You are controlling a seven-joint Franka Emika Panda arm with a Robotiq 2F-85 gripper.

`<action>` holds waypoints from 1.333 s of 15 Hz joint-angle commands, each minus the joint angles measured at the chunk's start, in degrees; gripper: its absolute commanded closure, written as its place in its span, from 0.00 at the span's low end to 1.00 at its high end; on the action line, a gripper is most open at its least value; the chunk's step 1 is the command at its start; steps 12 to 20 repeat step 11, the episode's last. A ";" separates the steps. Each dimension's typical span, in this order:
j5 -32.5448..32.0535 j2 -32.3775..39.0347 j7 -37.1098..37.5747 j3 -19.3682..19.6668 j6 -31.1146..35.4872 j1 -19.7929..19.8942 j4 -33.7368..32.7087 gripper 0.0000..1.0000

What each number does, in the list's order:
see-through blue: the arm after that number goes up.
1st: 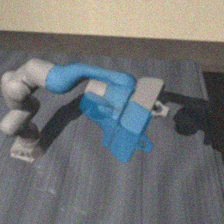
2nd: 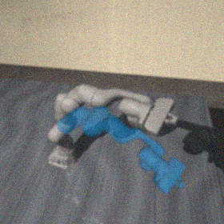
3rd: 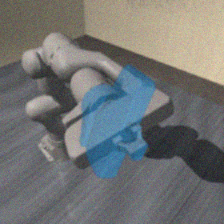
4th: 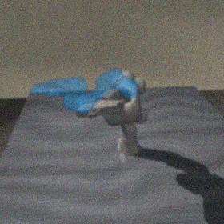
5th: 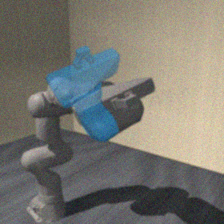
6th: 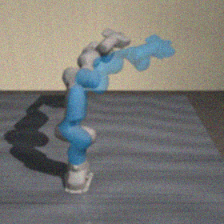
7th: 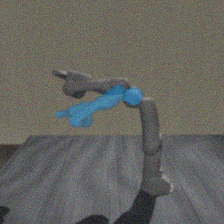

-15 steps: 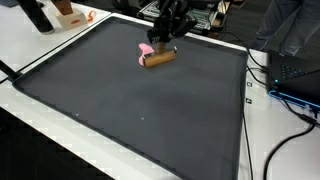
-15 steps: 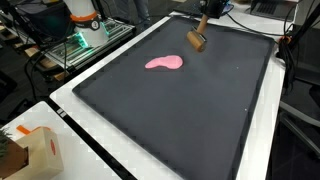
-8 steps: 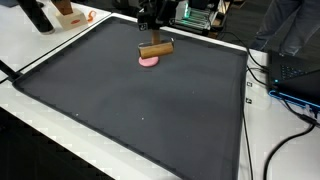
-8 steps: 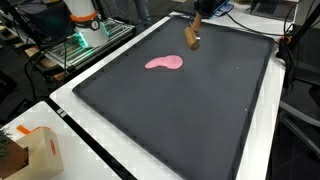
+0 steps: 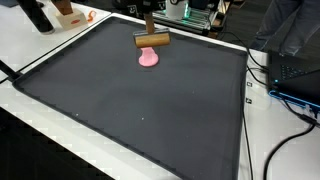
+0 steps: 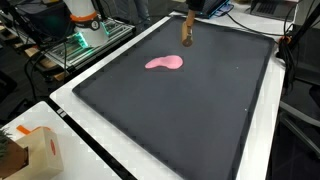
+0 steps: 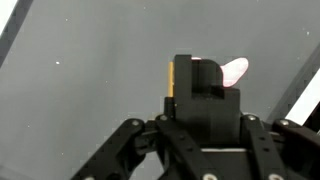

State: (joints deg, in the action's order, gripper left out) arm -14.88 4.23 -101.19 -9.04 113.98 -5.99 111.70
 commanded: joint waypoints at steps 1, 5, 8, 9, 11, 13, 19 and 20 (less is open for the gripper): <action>1.39 -4.32 2.13 1.11 0.42 0.16 3.44 0.76; 0.14 -2.57 2.52 1.37 -0.16 -0.26 1.52 0.51; 0.14 -2.86 2.97 1.41 -0.16 -0.27 1.89 0.51; 0.14 -2.90 3.02 1.41 -0.16 -0.27 2.02 0.51; 0.14 -2.97 3.05 1.42 -0.15 -0.27 2.21 0.51; 0.14 -2.97 3.05 1.42 -0.15 -0.27 2.21 0.51; 0.14 -2.97 3.05 1.42 -0.15 -0.27 2.21 0.51; 0.14 -2.97 3.05 1.42 -0.15 -0.27 2.21 0.51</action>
